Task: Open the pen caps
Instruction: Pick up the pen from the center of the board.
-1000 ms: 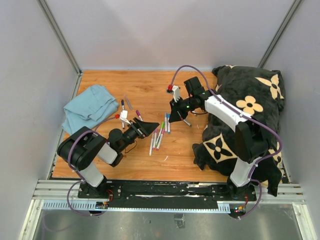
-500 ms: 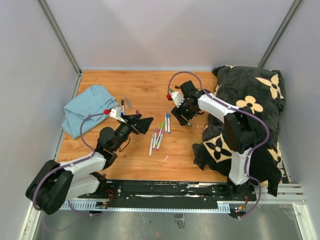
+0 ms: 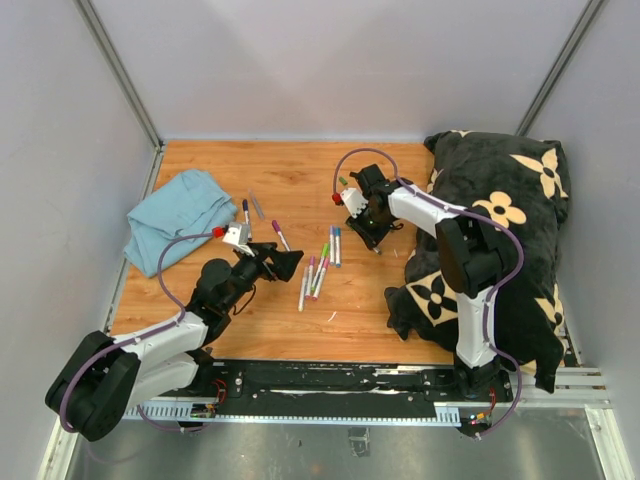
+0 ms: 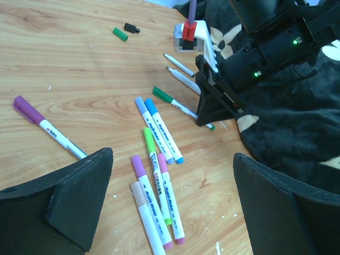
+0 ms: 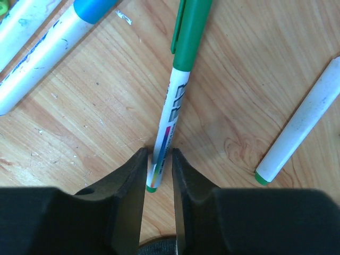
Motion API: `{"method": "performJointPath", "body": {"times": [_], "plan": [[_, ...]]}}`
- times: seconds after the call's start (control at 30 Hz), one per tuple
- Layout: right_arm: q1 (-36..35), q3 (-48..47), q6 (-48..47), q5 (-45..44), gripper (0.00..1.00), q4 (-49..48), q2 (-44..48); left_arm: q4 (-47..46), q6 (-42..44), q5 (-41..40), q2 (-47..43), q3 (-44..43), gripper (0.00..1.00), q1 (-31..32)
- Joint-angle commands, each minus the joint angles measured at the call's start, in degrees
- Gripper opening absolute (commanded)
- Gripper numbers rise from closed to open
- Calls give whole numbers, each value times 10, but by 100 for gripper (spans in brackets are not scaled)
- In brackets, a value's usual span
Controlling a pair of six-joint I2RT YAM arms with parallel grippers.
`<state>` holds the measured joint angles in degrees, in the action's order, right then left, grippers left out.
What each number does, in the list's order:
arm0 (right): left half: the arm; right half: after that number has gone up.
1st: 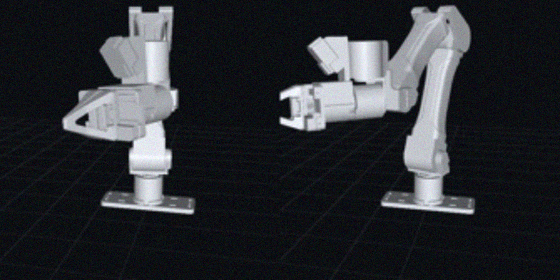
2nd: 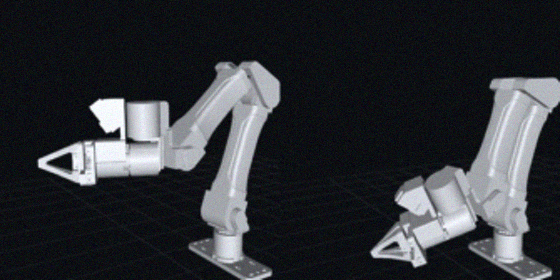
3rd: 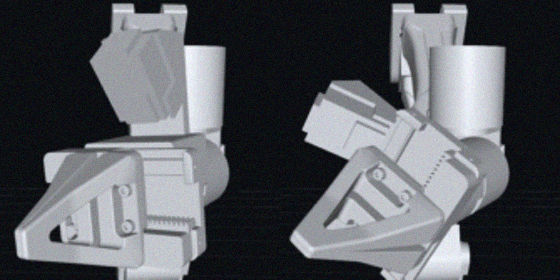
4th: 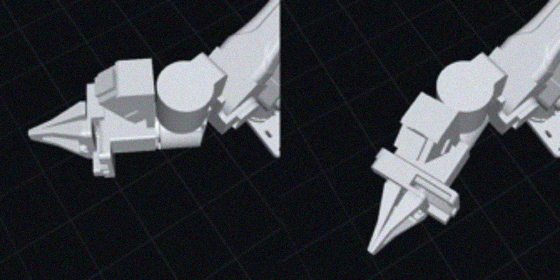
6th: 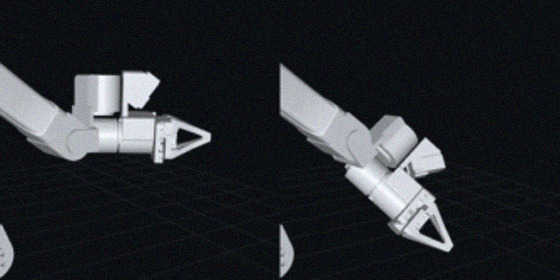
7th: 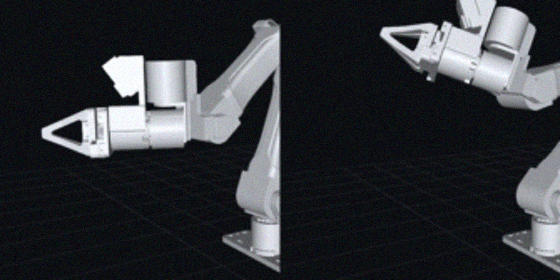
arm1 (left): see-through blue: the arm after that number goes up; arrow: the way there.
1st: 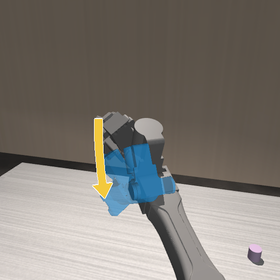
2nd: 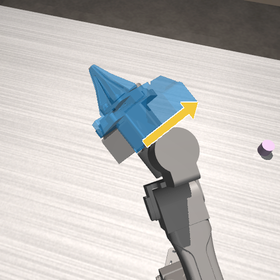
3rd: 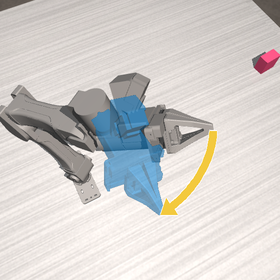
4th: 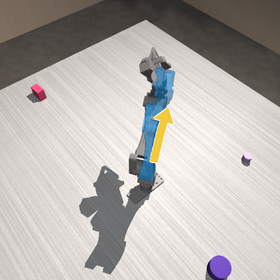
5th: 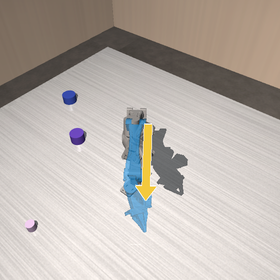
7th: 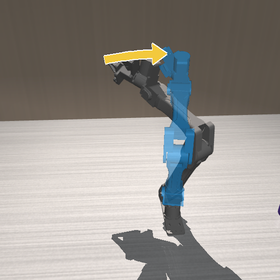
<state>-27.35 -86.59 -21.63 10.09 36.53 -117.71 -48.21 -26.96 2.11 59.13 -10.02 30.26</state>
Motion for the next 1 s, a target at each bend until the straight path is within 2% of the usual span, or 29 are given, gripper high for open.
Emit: {"method": "performJointPath", "body": {"times": [0.0,0.17,0.4,0.63,0.77,0.97], "plan": [[12,-13,-4,1,21,27,-21,-31,-8,24,-1,5,99,3],[16,-16,-3,13,1,34,-18,-126,-68,77,40,15,99,3],[43,18,16,112,1,-3,70,-222,-156,101,163,-18,99,3],[66,40,37,274,1,-14,128,-263,-207,100,282,-98,98,2],[66,53,44,377,1,-27,152,-321,-231,81,323,-126,98,3],[62,67,44,450,1,-42,182,-359,-252,49,352,-154,98,2]]}}
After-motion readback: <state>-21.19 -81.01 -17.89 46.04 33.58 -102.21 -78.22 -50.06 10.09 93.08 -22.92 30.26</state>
